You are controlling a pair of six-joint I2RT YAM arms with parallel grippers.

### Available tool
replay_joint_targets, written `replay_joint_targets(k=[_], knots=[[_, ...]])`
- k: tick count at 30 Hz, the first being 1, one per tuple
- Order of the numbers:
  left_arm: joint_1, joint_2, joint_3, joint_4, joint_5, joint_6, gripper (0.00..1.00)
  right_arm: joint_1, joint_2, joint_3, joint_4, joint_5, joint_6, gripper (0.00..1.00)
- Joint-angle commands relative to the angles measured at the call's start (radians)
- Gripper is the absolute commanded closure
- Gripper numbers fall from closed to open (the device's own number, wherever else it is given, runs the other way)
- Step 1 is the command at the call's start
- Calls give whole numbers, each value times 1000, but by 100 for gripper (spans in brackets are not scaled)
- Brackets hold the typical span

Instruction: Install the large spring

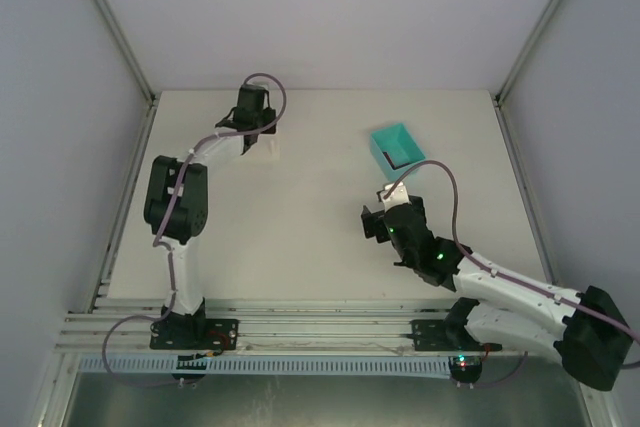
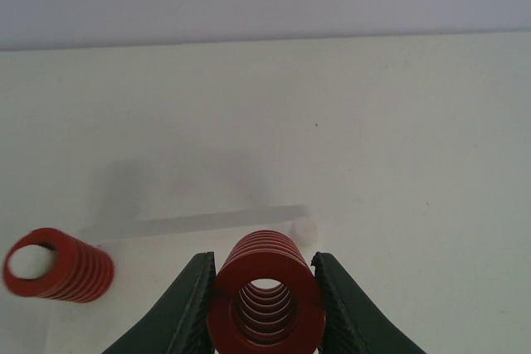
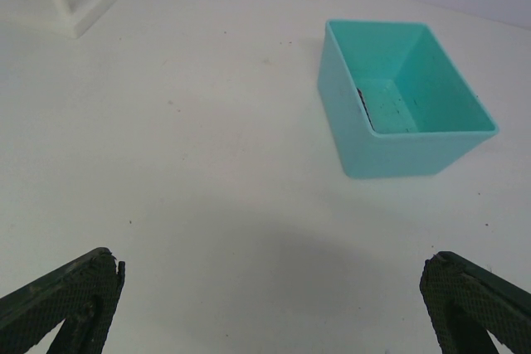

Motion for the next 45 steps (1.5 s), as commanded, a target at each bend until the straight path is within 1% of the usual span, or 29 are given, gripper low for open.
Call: replay_joint_targets(k=[1, 17, 22, 39, 42, 45], knots=[[8, 35, 86, -19, 52, 7, 100, -6, 1, 19, 0, 16, 11, 1], [7, 60, 163, -30, 62, 2, 100, -9, 10, 22, -2, 24, 6, 1], [7, 97, 211, -69, 57, 9, 100, -11, 9, 22, -3, 27, 5, 1], [9, 163, 234, -81, 74, 11, 100, -13, 10, 20, -4, 27, 6, 1], [9, 178, 245, -88, 70, 13, 96, -14, 13, 22, -3, 25, 5, 1], [8, 195, 255, -95, 66, 15, 87, -13, 17, 23, -3, 24, 4, 1]])
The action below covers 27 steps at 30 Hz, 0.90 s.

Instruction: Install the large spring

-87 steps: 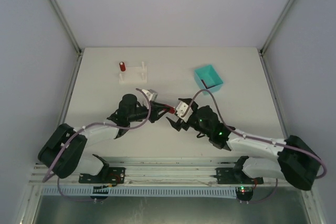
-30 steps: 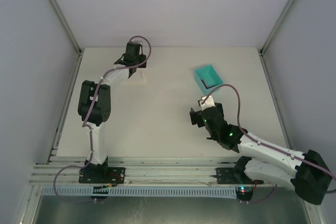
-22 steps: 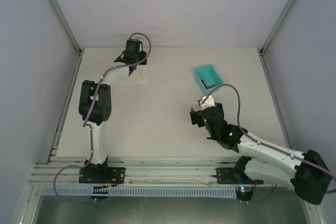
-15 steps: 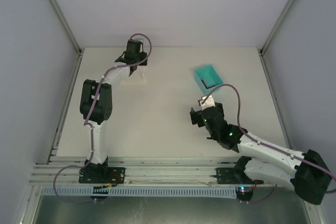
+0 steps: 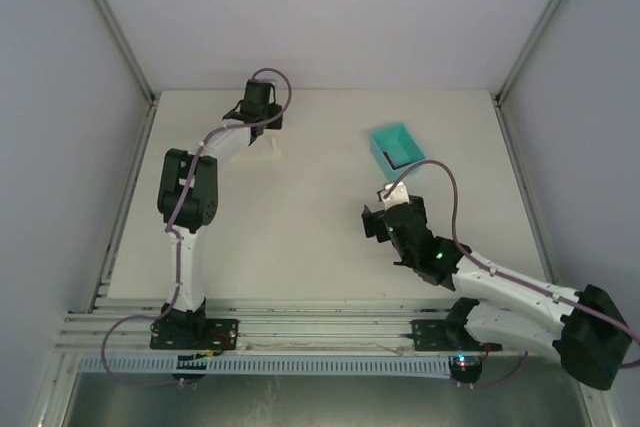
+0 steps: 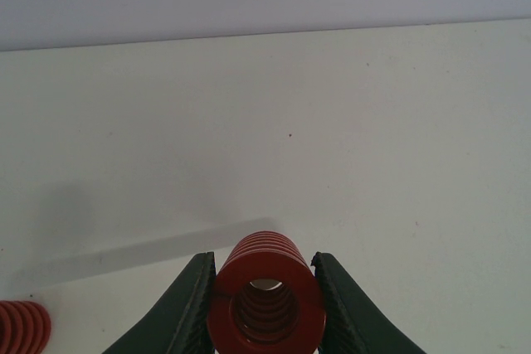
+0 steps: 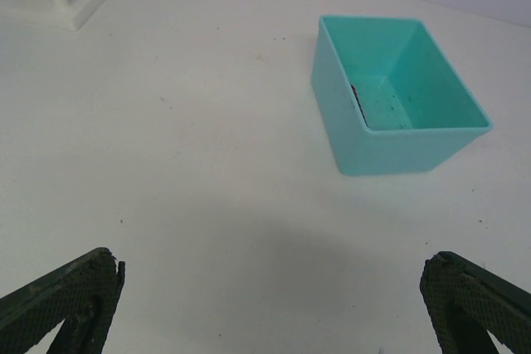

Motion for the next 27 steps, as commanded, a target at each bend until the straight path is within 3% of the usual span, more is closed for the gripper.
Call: replay_joint_targets(k=[1, 15, 27], knots=[[5, 33, 60, -17, -2, 10, 85, -7, 9, 23, -3, 15, 5, 1], [14, 47, 84, -32, 5, 14, 56, -9, 19, 29, -7, 14, 7, 1], [15, -43, 43, -43, 48, -9, 51, -10, 12, 31, -7, 15, 7, 1]])
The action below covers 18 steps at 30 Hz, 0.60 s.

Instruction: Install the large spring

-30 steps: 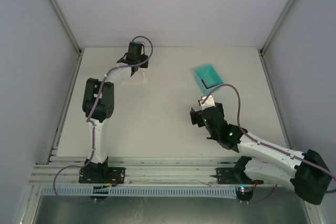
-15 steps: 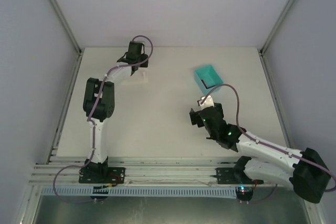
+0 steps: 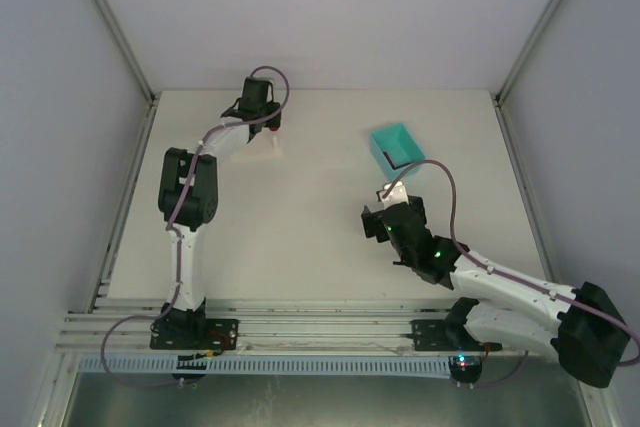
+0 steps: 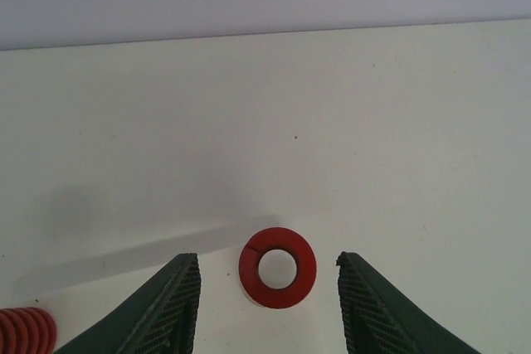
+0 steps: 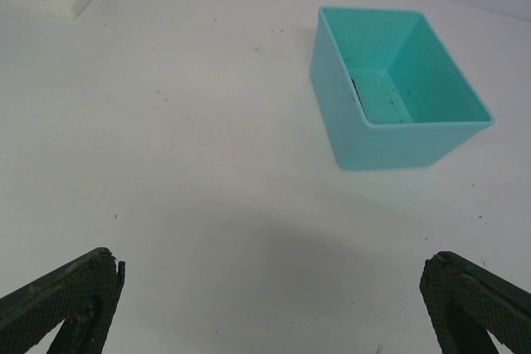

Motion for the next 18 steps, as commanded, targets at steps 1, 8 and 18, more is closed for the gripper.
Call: replay_joint_targets(k=[1, 8, 18], knots=[[2, -101, -24, -4, 46, -17, 50, -6, -10, 29, -7, 15, 7, 1], [-10, -406, -326, 107, 103, -93, 36, -49, 10, 96, -90, 4, 67, 1], [-50, -888, -931, 356, 233, -265, 1, -366, 177, 461, -478, -360, 80, 1]])
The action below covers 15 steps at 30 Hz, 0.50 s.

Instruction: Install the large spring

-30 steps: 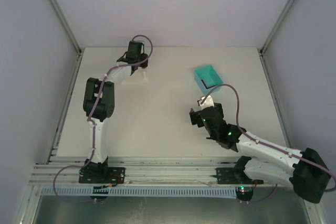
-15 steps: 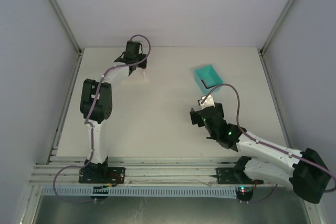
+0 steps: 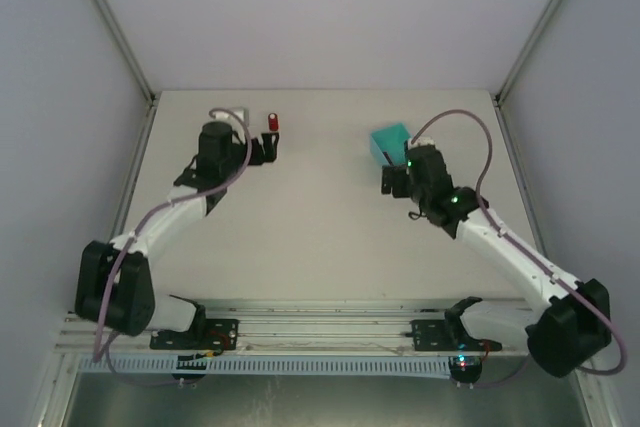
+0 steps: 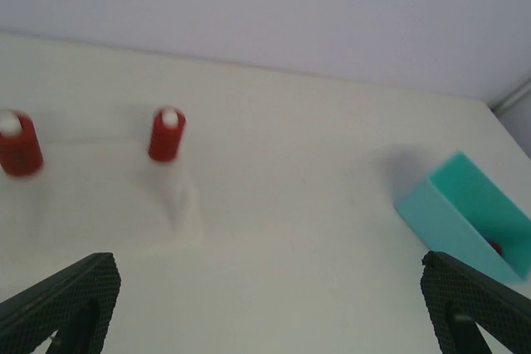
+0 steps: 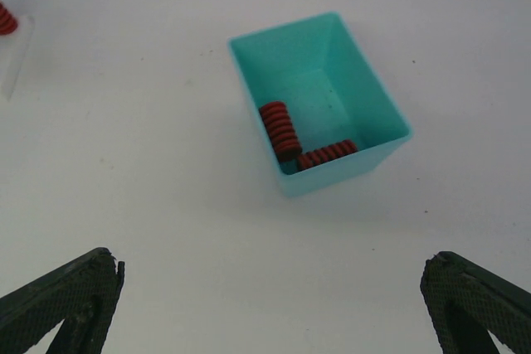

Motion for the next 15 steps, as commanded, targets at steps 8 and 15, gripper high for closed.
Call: replay_joint_targets(k=[8, 15], knots=[[-151, -213, -461, 239, 4, -52, 1, -295, 357, 348, -214, -401, -119, 21], [-205, -168, -493, 301, -13, 7, 1, -408, 656, 600, -370, -502, -233, 47]])
